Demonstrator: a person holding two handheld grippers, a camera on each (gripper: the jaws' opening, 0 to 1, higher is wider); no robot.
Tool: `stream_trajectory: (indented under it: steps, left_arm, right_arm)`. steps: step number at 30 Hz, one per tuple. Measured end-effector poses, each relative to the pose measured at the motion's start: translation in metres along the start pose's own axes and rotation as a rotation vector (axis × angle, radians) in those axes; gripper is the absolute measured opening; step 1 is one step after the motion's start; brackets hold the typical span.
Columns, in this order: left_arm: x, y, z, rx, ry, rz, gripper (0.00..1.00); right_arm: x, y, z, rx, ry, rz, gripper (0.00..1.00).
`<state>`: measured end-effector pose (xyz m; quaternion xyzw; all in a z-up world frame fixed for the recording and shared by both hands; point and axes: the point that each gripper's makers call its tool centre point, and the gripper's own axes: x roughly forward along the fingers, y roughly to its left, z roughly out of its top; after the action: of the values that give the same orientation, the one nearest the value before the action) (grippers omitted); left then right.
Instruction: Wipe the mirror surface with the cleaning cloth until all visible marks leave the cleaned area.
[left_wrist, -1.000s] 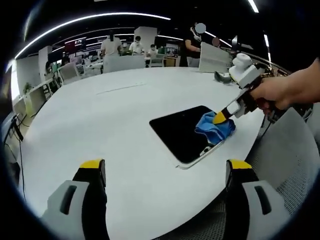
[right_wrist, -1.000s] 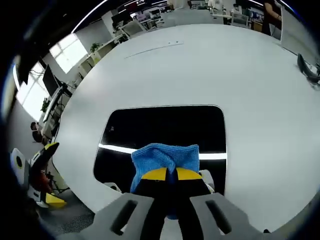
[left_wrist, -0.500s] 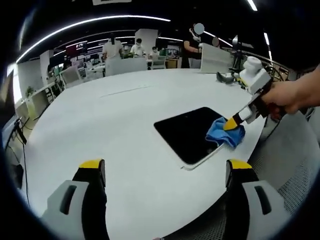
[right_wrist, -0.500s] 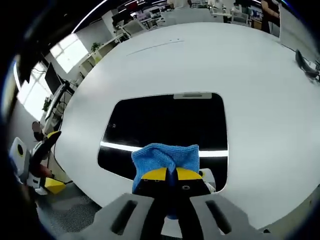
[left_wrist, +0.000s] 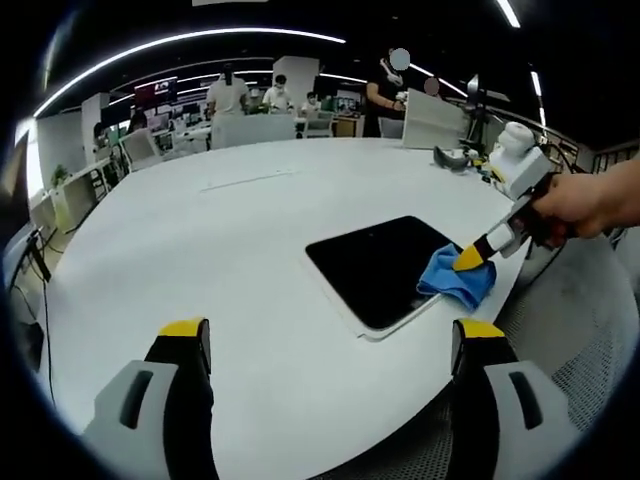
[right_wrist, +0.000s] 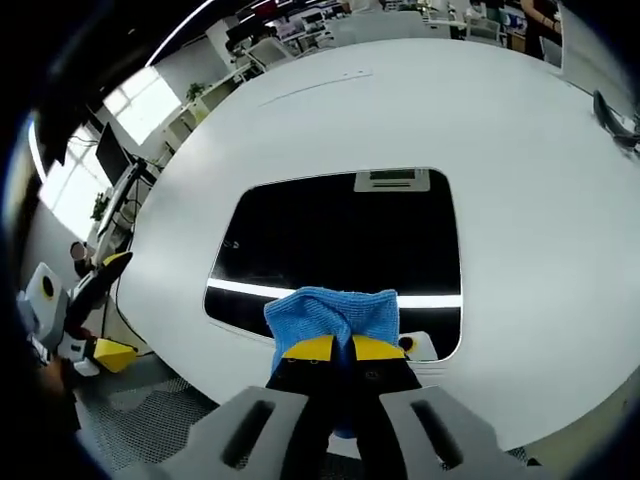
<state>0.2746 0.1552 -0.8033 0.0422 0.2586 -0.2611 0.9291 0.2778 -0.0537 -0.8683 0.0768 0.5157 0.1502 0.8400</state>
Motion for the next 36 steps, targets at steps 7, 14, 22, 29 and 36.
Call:
stream_trajectory:
  steps: [7, 14, 22, 29, 36]
  left_arm:
    - [0.001, -0.001, -0.002, -0.003, 0.017, -0.005, 0.99]
    - [0.002, 0.000, -0.004, 0.016, 0.026, -0.005, 0.99]
    - [0.001, 0.000, 0.002, 0.032, 0.001, -0.001, 0.99]
    - [0.001, 0.002, 0.000, 0.022, 0.013, 0.005, 0.99]
    - [0.001, 0.003, 0.001, -0.004, 0.011, 0.020, 0.99]
  right_arm:
    - [-0.002, -0.006, 0.001, 0.041, 0.004, 0.008, 0.00]
    - [-0.003, -0.015, 0.005, 0.063, 0.002, 0.018, 0.00]
    - [-0.005, -0.027, 0.008, 0.030, 0.001, 0.009, 0.00]
    - [-0.010, -0.046, 0.011, 0.031, -0.010, -0.020, 0.00]
    - [-0.011, -0.050, 0.010, 0.037, -0.021, -0.012, 0.00]
